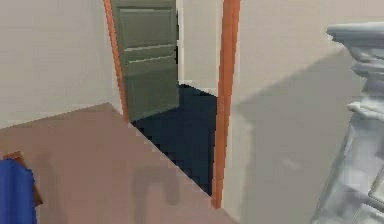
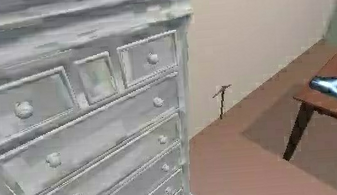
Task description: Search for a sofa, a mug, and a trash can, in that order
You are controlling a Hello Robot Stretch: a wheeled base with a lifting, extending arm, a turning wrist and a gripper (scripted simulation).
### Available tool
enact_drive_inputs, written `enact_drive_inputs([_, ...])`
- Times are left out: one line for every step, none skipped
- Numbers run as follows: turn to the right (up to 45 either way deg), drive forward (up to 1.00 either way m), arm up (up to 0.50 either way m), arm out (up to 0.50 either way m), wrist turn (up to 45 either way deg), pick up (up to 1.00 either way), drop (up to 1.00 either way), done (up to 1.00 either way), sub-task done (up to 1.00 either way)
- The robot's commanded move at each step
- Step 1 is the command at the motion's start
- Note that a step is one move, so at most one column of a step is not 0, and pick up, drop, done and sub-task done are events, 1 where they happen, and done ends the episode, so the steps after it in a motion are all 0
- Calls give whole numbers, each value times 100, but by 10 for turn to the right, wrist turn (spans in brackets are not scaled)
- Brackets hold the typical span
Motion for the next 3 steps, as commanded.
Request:
enact_drive_inputs([0, 95, 0, 0, 0, 0, 0, 0, 0])
enact_drive_inputs([-360, 0, 0, 0, 0, 0, 0, 0, 0])
enact_drive_inputs([0, 75, 0, 0, 0, 0, 0, 0, 0])
